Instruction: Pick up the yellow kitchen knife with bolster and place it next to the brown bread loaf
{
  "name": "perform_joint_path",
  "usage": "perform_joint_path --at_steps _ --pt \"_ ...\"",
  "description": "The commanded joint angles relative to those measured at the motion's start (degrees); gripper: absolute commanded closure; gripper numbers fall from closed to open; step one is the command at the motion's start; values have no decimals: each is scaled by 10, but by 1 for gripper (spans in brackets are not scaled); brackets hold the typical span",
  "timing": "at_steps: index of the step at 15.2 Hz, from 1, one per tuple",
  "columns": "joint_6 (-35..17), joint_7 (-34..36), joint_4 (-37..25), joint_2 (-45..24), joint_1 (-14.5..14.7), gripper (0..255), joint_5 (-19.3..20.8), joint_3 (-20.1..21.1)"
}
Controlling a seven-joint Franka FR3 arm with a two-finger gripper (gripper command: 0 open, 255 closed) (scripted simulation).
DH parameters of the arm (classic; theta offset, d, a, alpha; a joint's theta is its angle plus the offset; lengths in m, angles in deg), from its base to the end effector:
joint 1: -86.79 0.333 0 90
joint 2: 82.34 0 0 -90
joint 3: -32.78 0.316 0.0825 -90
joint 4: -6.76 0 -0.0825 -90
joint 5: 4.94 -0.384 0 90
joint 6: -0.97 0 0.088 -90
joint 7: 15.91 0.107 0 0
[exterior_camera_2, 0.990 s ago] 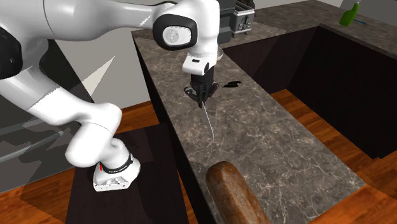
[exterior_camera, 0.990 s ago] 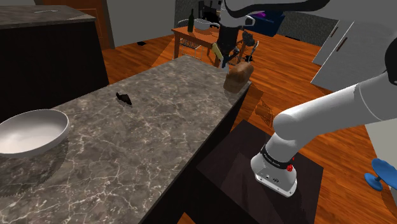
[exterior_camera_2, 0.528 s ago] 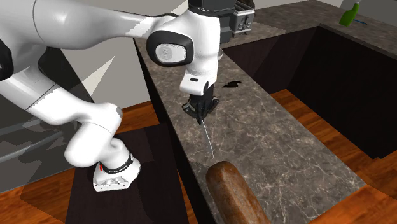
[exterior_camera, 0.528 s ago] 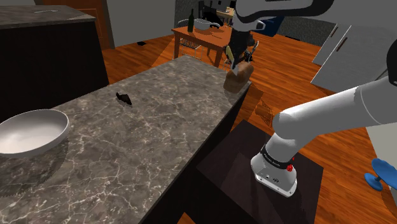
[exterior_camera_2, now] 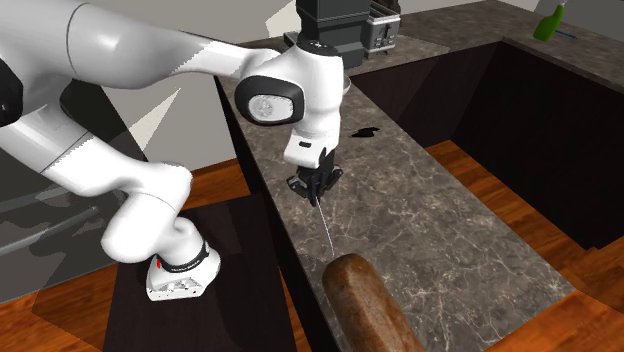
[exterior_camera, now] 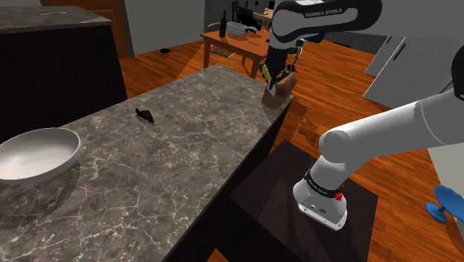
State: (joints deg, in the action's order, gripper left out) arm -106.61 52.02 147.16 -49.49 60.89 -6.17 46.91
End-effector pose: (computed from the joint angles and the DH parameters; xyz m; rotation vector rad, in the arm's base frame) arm 0.3736 -0.0692 0.4923 2.2850 -1.9975 0.0600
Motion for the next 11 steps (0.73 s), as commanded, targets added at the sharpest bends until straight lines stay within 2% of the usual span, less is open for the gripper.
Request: perform_joint_path --at_steps 1,11 --pt "-17 2 14 -3 0 255 0 2" --pt "-101 11 75 -26 0 255 -1 11"
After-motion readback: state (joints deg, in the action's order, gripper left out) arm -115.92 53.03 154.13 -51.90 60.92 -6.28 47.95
